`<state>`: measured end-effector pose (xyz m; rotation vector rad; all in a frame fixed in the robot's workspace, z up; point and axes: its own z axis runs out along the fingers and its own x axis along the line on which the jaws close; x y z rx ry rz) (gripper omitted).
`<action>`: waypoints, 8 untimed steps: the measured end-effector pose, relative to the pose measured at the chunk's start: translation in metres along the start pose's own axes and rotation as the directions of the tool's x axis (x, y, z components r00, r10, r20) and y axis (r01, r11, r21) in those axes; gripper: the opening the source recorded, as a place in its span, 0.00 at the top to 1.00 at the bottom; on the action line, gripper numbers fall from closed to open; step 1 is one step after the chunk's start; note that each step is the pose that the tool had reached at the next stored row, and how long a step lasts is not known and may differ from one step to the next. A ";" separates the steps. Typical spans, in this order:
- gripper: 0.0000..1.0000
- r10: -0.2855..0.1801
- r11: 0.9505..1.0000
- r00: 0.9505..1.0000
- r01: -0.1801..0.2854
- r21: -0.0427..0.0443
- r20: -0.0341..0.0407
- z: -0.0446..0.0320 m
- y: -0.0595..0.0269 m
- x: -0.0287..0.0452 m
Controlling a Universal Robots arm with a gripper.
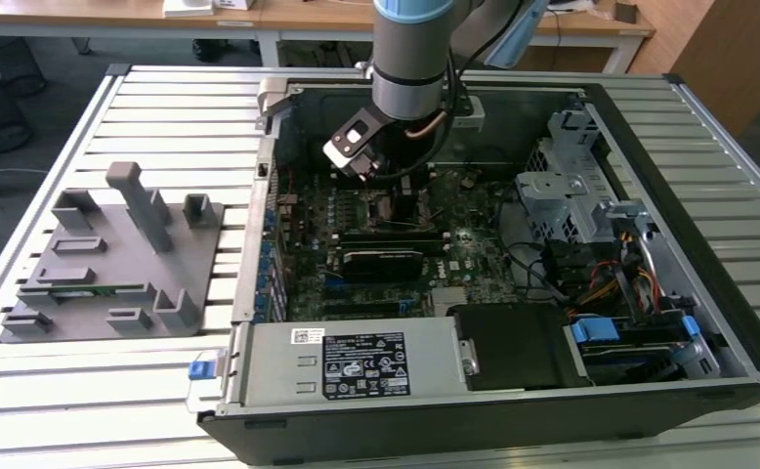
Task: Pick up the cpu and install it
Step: 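Place the cpu into insertion slot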
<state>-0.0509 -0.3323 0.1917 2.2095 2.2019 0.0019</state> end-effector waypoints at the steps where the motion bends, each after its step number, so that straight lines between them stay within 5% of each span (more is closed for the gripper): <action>1: 0.39 0.000 1.000 1.000 0.000 0.000 0.000 0.0000 0.0000 0.0000; 8: 0.39 0.000 1.000 1.000 0.000 0.000 -0.001 -0.0053 0.0001 -0.0001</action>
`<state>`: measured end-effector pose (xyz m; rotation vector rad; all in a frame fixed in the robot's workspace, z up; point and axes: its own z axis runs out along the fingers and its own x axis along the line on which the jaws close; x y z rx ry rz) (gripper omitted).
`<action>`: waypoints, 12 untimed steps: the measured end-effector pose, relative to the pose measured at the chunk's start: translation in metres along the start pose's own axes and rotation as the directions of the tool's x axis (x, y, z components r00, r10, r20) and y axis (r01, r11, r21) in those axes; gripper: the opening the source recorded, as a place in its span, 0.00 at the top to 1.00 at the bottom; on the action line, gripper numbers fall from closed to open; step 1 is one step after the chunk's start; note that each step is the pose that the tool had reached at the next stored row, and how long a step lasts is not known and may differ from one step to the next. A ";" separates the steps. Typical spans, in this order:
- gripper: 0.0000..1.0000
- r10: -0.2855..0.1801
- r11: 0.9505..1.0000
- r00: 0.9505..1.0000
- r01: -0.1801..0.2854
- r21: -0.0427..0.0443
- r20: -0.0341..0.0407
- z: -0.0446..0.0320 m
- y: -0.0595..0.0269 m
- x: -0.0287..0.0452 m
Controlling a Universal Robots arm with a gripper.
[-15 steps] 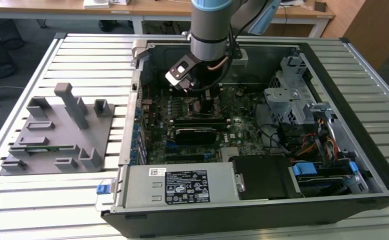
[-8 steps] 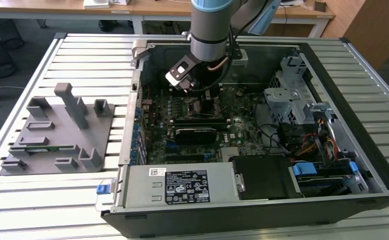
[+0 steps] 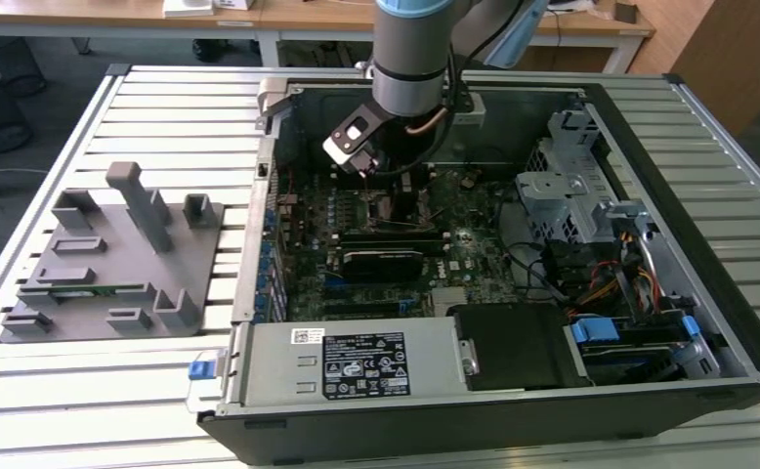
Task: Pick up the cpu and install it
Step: 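Place the cpu into insertion slot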
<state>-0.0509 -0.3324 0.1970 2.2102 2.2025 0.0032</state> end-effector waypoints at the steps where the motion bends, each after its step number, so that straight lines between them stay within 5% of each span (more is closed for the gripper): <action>1: 0.39 0.000 1.000 1.000 0.000 0.000 0.000 -0.0018 0.0000 0.0000; 8: 0.46 0.000 1.000 1.000 0.000 0.001 0.000 -0.0114 0.0002 -0.0001; 12: 0.64 0.000 1.000 1.000 0.000 0.001 0.000 -0.0133 0.0002 -0.0002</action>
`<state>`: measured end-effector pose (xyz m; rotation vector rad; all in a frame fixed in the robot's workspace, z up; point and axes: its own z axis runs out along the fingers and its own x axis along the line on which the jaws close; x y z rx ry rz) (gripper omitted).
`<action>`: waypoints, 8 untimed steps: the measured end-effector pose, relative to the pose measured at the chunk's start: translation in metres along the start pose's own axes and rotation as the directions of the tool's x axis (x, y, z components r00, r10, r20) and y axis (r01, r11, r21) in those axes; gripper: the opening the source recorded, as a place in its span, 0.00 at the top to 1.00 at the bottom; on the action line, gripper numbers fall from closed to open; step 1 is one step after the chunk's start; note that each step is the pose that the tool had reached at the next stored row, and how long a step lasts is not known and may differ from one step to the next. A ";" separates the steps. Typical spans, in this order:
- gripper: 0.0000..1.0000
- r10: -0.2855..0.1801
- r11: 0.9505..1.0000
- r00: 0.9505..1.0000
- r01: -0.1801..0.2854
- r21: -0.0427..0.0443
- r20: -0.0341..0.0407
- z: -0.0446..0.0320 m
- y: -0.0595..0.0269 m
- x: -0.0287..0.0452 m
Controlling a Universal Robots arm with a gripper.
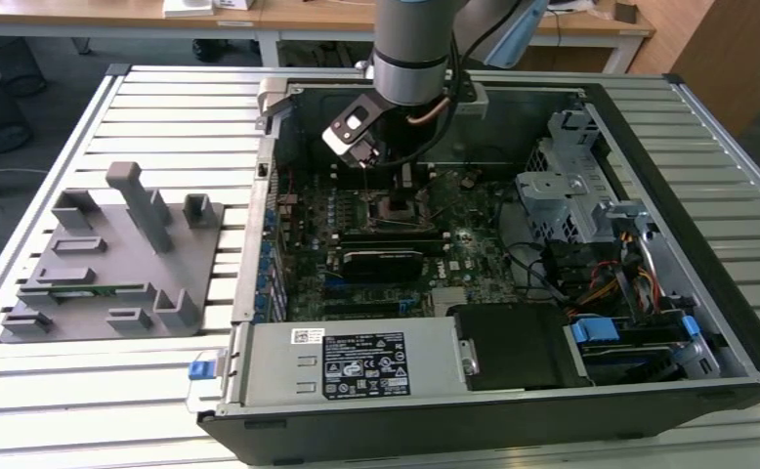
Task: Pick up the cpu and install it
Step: 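Place the cpu into insertion slot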
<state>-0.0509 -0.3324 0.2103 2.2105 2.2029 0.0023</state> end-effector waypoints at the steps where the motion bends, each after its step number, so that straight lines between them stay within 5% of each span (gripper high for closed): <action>1: 0.70 0.000 1.000 1.000 0.000 0.000 0.000 -0.0005 0.0000 0.0000; 5: 0.87 0.000 1.000 1.000 0.000 0.000 0.000 -0.0032 0.0000 0.0000; 8: 0.89 0.000 1.000 1.000 0.000 0.000 0.000 -0.0044 0.0001 0.0000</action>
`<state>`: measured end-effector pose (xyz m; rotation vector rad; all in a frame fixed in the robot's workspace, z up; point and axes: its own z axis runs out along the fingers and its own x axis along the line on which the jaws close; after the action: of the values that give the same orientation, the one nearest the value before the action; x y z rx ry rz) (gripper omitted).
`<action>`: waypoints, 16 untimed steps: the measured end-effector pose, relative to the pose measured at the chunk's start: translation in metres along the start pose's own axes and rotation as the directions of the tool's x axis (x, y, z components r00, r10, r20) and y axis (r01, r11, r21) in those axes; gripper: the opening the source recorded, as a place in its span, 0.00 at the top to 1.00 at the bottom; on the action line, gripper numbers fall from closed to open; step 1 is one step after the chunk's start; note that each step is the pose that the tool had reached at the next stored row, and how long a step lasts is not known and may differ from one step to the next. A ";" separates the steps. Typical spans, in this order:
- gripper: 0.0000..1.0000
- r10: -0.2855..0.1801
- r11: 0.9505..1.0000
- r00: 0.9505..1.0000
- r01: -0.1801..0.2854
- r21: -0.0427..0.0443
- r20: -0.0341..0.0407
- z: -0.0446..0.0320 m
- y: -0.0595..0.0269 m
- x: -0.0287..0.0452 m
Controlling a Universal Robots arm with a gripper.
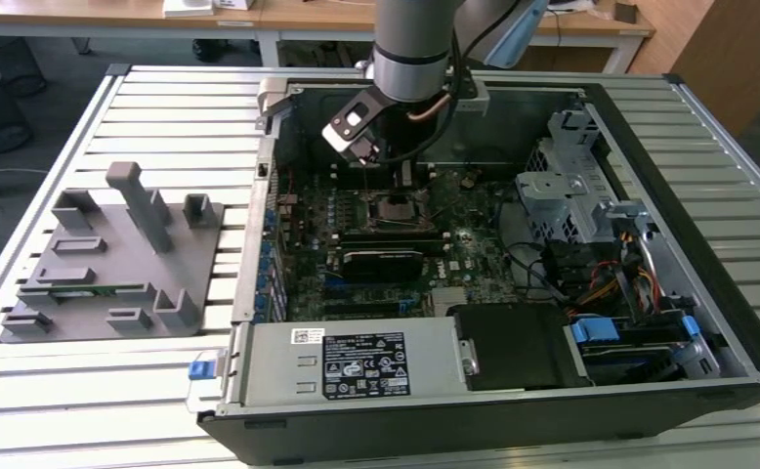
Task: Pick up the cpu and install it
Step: 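Place the cpu into insertion slot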
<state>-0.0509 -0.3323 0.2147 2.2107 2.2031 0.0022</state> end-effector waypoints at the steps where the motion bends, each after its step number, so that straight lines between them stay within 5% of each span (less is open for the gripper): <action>1: 0.89 0.000 1.000 1.000 0.000 0.000 0.000 -0.0003 0.0000 0.0000; 16: 0.89 0.000 1.000 1.000 0.000 0.000 0.000 -0.0026 0.0000 -0.0001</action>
<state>-0.0509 -0.3324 0.2173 2.2108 2.2032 0.0019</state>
